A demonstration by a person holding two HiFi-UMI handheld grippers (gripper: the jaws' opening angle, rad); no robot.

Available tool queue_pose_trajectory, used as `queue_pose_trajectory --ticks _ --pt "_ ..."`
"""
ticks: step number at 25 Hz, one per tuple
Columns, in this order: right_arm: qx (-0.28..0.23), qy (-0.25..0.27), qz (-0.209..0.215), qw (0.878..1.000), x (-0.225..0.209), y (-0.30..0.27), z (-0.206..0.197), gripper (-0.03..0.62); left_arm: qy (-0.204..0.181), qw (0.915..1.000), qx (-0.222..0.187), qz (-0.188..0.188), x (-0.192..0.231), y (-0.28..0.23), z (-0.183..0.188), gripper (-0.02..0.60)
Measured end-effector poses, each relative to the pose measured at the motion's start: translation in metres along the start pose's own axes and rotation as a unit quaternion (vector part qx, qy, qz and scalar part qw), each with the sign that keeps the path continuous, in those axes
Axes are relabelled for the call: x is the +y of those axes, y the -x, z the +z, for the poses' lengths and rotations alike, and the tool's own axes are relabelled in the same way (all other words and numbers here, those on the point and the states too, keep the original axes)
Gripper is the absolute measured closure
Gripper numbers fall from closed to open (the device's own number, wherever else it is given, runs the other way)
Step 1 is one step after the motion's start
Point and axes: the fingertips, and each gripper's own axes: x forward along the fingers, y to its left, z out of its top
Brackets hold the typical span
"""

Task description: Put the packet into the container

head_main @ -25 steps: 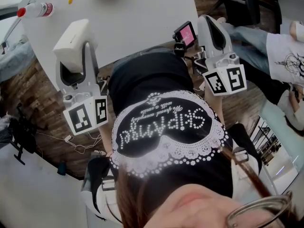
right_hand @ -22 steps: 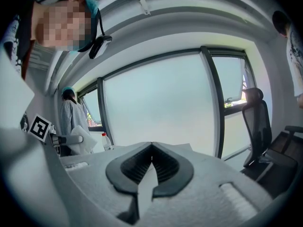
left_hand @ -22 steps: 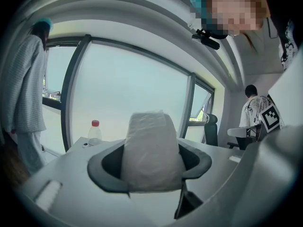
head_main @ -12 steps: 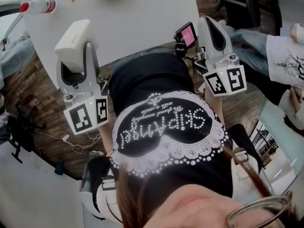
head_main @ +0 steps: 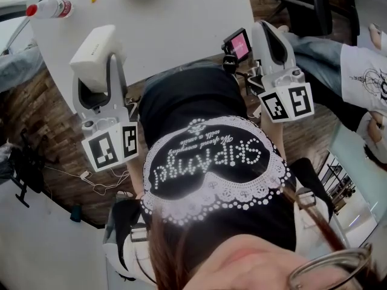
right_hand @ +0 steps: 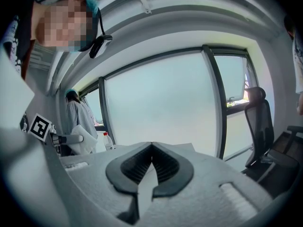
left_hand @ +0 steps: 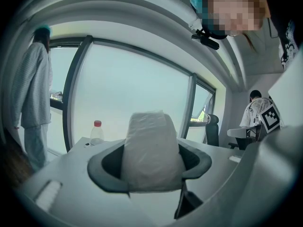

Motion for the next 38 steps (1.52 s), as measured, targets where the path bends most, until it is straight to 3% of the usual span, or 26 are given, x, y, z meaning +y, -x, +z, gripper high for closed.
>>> queue_pose_trajectory --ticks 8,11,14,19,25,29,38 --pt "0.001 0.000 0.001 1.000 0.000 -0.003 -0.001 0.599 -0.002 1.0000 -0.003 0.002 0.001 -0.003 0.000 0.298" --pt "0.004 -0.001 0.003 1.000 0.001 -0.004 -0.003 0.599 -0.026 0.9993 -0.025 0.008 0.000 -0.003 0.005 0.298" --pt "0.005 -0.003 0.005 1.000 0.002 -0.007 -0.002 0.599 -0.056 0.9977 -0.036 -0.011 -0.007 -0.014 0.008 0.298" --pt "0.000 -0.007 0.008 1.000 0.003 -0.016 -0.001 0.599 -0.071 0.9959 -0.043 -0.035 -0.011 -0.049 0.013 0.299" --pt "0.013 -0.025 0.029 0.999 0.015 -0.026 -0.011 0.599 -0.048 0.9957 -0.073 -0.032 -0.013 -0.081 0.032 0.299" --pt "0.019 -0.030 0.043 0.998 0.021 -0.038 -0.010 0.599 -0.047 0.9956 -0.068 -0.043 -0.016 -0.105 0.034 0.299" --pt "0.037 -0.032 0.046 0.998 0.013 -0.056 -0.016 0.599 -0.035 0.9963 -0.037 -0.070 -0.010 -0.172 -0.004 0.299"
